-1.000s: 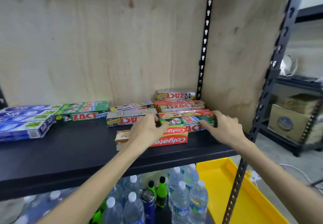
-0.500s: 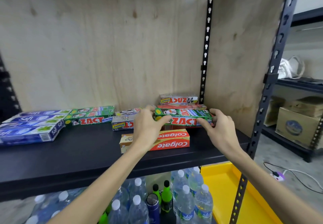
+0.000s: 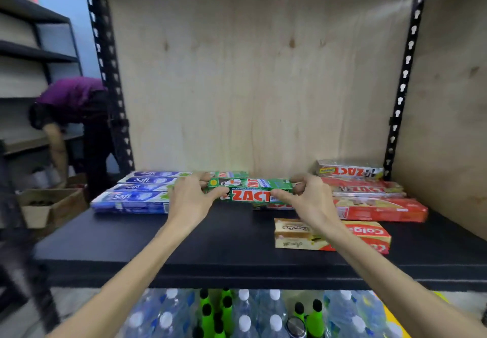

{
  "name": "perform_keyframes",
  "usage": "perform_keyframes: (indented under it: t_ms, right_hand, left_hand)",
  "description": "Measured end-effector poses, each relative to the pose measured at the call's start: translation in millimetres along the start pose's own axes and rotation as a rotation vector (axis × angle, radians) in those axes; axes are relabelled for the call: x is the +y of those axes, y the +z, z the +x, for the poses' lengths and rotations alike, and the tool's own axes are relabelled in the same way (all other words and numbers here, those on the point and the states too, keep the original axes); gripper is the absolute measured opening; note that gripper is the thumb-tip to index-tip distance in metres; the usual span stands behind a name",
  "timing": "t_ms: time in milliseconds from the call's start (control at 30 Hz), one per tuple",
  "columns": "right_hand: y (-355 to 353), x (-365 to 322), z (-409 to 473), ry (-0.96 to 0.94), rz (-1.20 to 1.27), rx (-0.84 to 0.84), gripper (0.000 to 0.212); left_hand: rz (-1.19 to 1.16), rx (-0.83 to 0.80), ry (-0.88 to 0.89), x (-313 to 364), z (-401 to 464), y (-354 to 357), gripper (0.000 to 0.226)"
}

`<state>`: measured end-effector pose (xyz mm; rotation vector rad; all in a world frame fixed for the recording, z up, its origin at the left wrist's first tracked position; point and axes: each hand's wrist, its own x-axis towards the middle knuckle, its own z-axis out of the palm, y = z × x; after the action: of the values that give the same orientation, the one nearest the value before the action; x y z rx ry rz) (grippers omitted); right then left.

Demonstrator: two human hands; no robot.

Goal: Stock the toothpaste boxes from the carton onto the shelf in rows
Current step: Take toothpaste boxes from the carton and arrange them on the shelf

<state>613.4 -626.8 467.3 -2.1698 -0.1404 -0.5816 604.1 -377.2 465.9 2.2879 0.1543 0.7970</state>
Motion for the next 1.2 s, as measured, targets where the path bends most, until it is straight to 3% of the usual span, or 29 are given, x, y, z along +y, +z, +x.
perform_keyframes:
  t_ms: [200, 533, 667, 833, 900, 1000, 1200]
  right_hand:
    - [57, -29, 43, -0.008, 0.027, -0.099, 0.067]
    - [91, -15, 82, -0.07, -0.044, -0.236, 0.061]
    - [96, -5, 88, -0.082, -0.026, -0.272, 0.061]
    - [89, -1, 92, -0.226, -0.268, -0.288, 0.05]
    - [90, -2, 96, -0.247, -0.278, -0.332, 0.045]
    - [95, 3, 101, -0.276, -0.248, -0.316, 0.056]
    - [103, 16, 108, -0.306, -0.179, -0.321, 0.082]
  left_hand:
    - [0.167, -0.037, -0.026, -53, 52, -12, 0.049]
    - [0.178, -0.163, 0.11, -95, 80, -13, 0.048]
    - [0.134, -0.143, 0.16, -96, 77, -14, 0.047]
    - [0.193, -0.14, 0.234, -102, 75, -6, 0.04]
    - [0.222, -0.134, 0.247, -103, 77, -4, 0.047]
    - [0.205, -0.155, 0.223, -102, 80, -3, 0.06]
    - [0.21, -0.313, 0.158, -98, 87, -2, 0.061]
